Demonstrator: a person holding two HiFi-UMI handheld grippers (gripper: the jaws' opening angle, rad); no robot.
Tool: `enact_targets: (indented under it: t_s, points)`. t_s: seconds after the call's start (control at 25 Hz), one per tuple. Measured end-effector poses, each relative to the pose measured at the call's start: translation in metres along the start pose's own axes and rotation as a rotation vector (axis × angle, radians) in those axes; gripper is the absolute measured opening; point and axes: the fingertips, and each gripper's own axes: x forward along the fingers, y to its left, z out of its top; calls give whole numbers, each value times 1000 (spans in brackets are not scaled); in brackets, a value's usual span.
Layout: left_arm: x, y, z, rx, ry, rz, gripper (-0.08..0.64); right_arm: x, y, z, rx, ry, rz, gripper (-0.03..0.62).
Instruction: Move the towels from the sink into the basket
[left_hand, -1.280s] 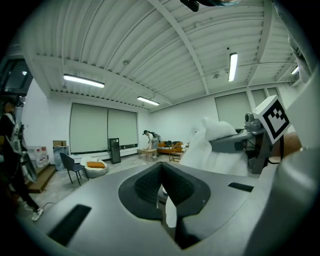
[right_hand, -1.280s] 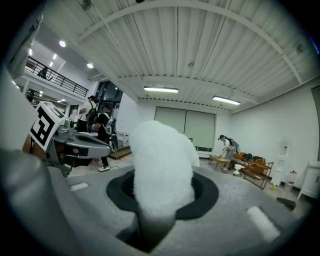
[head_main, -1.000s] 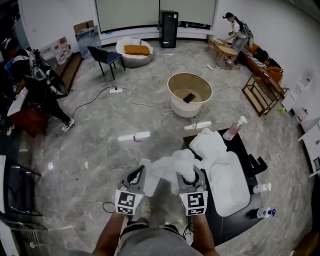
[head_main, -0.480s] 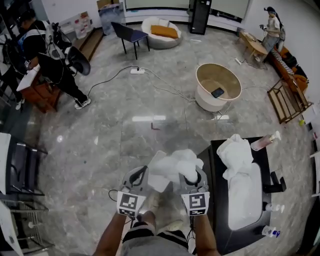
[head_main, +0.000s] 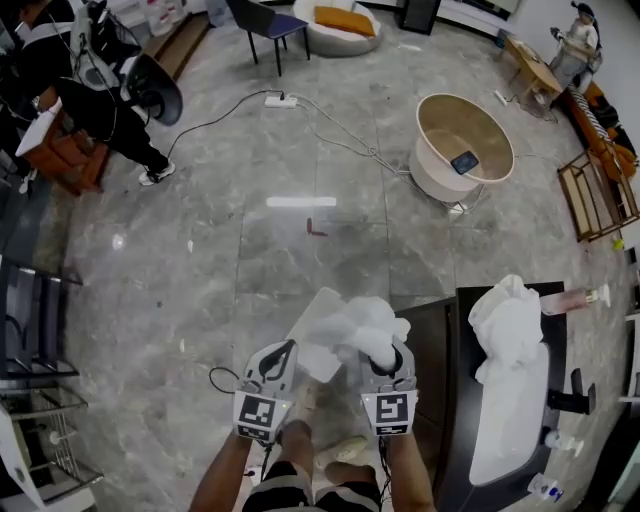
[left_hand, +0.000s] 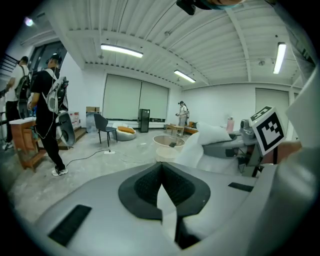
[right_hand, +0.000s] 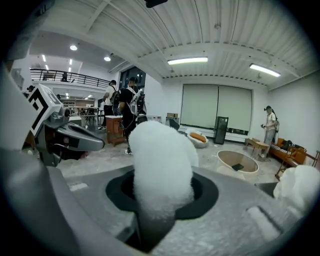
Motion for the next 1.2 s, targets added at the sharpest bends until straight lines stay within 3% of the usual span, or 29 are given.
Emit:
enact_targets:
  t_s: [0.6, 0.88, 1.04, 1.2]
  points:
    - [117, 50, -205, -43, 99, -23, 9, 135, 44, -229, 24, 126, 82, 141]
    - [142, 55, -296, -34, 156, -28, 9, 170, 73, -331, 42, 177, 113, 141]
    - [155, 54, -345, -90, 185, -23, 9, 188, 84, -391, 72, 209, 126, 143]
    - [168, 52, -396, -94, 198, -35, 9, 203, 94, -445, 117, 230, 142, 144]
